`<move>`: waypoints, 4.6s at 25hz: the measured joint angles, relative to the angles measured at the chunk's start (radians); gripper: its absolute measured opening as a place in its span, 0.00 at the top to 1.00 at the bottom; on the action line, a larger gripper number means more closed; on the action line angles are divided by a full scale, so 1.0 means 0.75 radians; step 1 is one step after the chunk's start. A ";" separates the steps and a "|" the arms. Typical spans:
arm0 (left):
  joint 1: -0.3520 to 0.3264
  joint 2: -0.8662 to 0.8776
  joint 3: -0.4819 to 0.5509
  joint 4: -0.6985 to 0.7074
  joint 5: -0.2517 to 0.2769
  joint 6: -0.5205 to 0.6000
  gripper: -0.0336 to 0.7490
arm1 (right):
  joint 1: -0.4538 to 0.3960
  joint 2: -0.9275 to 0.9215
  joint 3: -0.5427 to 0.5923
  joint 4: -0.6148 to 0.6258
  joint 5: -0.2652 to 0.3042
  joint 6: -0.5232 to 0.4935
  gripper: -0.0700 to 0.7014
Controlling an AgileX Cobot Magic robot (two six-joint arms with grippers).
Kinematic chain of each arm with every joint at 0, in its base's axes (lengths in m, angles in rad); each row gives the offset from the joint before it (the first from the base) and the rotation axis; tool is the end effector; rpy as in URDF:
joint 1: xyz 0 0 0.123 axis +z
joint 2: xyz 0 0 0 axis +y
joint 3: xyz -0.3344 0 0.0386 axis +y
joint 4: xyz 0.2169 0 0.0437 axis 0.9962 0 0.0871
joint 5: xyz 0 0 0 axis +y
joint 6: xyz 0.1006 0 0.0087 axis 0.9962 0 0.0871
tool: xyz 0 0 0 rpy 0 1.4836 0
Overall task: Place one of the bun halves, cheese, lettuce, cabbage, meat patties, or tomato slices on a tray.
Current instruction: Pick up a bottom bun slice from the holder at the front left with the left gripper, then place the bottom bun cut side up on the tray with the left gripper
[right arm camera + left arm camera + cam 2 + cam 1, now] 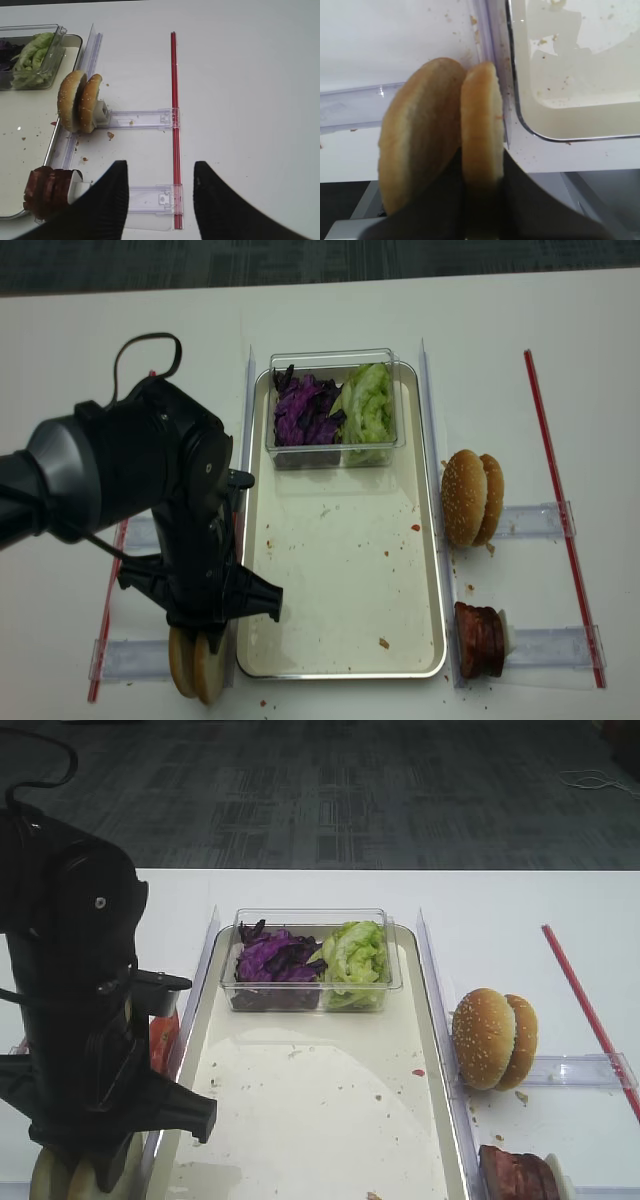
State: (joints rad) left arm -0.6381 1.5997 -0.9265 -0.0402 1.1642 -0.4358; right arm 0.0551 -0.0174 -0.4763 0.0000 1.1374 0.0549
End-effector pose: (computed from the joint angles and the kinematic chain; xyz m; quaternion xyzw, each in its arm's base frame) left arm 0.1801 -0.1382 0.2558 -0.0910 -0.9917 -0.0306 0.0860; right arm -0.0789 -0.0044 0.2436 -0.0001 0.8741 0.0267 0.4850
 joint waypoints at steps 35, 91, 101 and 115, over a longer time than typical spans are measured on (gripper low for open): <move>0.000 -0.098 -0.157 0.007 0.056 -0.038 0.85 | 0.000 0.000 0.000 0.000 0.000 0.000 0.49; 0.226 0.338 -0.172 -1.286 -0.279 1.373 0.86 | 0.000 0.000 0.000 0.000 0.000 0.000 0.49; 0.226 0.350 -0.172 -1.257 -0.296 1.376 0.86 | 0.000 0.000 0.000 0.000 0.000 0.000 0.49; 0.226 0.373 -0.172 -1.256 -0.304 1.376 0.86 | 0.000 0.000 0.000 0.000 0.000 0.000 0.49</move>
State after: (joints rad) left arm -0.4687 1.8793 -1.0556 -0.9823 0.9364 0.5959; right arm 0.0551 -0.0174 -0.4763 0.0000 1.1374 0.0549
